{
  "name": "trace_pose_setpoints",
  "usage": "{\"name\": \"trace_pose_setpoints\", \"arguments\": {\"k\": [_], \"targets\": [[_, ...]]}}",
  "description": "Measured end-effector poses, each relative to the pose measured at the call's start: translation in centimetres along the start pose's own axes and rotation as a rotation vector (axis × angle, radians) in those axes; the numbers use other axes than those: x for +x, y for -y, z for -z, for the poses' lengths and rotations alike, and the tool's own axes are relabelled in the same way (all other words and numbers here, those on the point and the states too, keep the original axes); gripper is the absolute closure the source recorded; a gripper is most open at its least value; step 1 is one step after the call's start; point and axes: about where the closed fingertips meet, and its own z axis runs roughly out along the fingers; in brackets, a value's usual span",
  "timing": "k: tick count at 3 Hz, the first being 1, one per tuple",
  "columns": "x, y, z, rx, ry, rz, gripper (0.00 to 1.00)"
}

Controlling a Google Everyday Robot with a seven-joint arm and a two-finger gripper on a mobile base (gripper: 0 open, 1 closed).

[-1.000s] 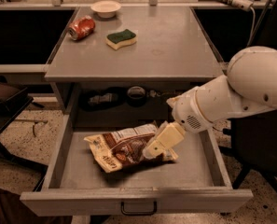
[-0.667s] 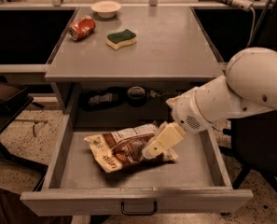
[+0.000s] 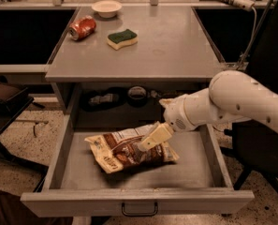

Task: Pick brown chip bag from top drawer and place on counter

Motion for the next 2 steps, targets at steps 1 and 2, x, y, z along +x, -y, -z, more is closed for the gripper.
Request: {"name": "trace_pose_setpoints", "arguments": {"k": [1, 2], "targets": [[1.7, 1.9, -3.5, -0.001, 0.045, 0.017, 0.00], [4.3, 2.1, -6.5, -0.008, 0.055, 0.027, 0.00]]}}
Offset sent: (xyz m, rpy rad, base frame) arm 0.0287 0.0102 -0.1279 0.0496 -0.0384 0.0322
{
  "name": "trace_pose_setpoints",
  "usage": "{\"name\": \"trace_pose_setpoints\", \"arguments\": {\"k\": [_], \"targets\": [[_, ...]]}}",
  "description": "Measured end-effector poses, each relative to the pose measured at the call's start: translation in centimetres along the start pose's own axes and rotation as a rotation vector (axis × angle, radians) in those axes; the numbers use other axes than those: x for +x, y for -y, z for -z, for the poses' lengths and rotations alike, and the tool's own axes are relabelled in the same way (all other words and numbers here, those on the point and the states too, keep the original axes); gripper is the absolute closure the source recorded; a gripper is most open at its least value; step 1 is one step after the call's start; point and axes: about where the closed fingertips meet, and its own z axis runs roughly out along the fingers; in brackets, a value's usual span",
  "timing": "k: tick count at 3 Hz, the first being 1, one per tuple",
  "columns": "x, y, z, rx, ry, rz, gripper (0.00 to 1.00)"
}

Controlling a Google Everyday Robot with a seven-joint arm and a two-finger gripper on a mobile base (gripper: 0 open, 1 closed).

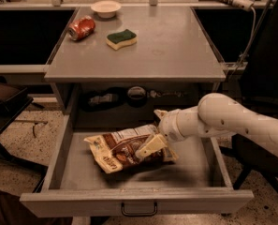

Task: Pick brown chip bag from top drawer and place on counter

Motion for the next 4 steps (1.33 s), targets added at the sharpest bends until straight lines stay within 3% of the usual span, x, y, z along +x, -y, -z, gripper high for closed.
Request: {"name": "trace_pose_setpoints", "arguments": {"k": [1, 2, 3, 4], "targets": [[2.3, -0.2, -1.7, 0.005, -0.002, 0.009, 0.00], [3.9, -0.6, -2.9, -0.032, 0.038, -0.052, 0.04], [4.2, -0.8, -3.2, -0.040, 0.043, -0.064, 0.19], [4.2, -0.8, -3.2, -0.040, 0.043, -0.064, 0.43]]}}
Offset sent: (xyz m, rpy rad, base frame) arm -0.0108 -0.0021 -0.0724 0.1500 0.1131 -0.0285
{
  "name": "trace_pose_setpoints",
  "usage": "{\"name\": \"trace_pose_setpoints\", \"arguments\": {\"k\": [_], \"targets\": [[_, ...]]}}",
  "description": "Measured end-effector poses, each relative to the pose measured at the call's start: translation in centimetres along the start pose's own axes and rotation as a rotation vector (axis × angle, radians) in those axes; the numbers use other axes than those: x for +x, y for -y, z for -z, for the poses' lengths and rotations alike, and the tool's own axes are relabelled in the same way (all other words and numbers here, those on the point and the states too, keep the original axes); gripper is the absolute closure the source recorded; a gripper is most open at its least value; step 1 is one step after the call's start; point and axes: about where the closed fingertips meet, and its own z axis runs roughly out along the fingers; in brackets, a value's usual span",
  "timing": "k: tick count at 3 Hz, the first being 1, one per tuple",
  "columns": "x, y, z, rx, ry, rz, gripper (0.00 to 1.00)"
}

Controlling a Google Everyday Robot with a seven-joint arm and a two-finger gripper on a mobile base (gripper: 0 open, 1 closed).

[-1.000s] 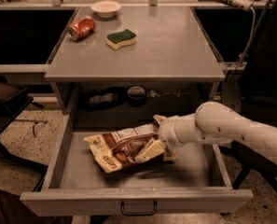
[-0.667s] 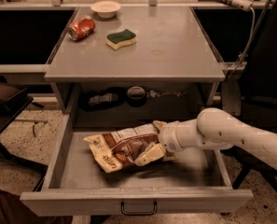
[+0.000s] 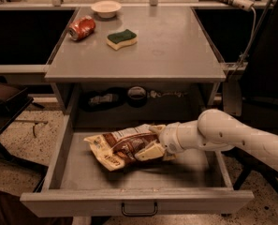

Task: Pick brown chip bag from top drawer and place on counter

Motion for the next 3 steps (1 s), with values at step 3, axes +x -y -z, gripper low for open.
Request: {"name": "trace_pose_setpoints", "arguments": {"k": [3], "targets": [[-13.3, 0.6, 7.3, 0.079, -0.001, 0.077, 1.00]]}}
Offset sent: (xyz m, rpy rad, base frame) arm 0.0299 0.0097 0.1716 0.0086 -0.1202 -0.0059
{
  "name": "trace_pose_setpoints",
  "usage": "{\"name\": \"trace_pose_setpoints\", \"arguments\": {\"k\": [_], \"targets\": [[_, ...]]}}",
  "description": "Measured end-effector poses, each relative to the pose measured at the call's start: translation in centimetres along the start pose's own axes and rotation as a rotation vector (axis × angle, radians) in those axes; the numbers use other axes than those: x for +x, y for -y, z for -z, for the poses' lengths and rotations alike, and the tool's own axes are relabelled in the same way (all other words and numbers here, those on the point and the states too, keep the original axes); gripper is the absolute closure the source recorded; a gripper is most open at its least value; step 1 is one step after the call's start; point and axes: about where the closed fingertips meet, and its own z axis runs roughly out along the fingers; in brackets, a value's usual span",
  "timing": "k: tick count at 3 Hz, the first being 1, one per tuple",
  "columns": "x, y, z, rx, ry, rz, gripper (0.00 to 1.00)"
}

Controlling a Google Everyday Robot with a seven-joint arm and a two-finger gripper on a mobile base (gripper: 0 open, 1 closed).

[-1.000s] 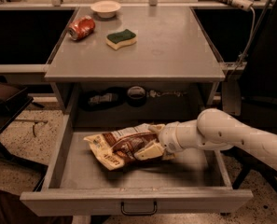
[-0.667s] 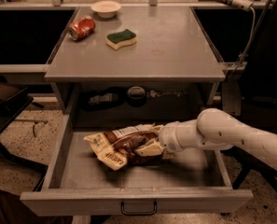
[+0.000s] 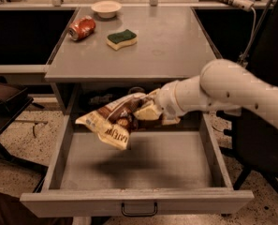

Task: Pick brown chip bag from top drawer and place on counter

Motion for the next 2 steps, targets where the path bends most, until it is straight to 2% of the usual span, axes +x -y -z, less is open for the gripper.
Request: {"name": "trace_pose_setpoints", "arguments": {"k": [1, 2], "targets": [[-8.9, 1.4, 3.9, 0.090, -0.041, 0.074, 1.00], [-17.2, 2.6, 5.9, 0.166, -0.068, 0.161, 1.00]]}}
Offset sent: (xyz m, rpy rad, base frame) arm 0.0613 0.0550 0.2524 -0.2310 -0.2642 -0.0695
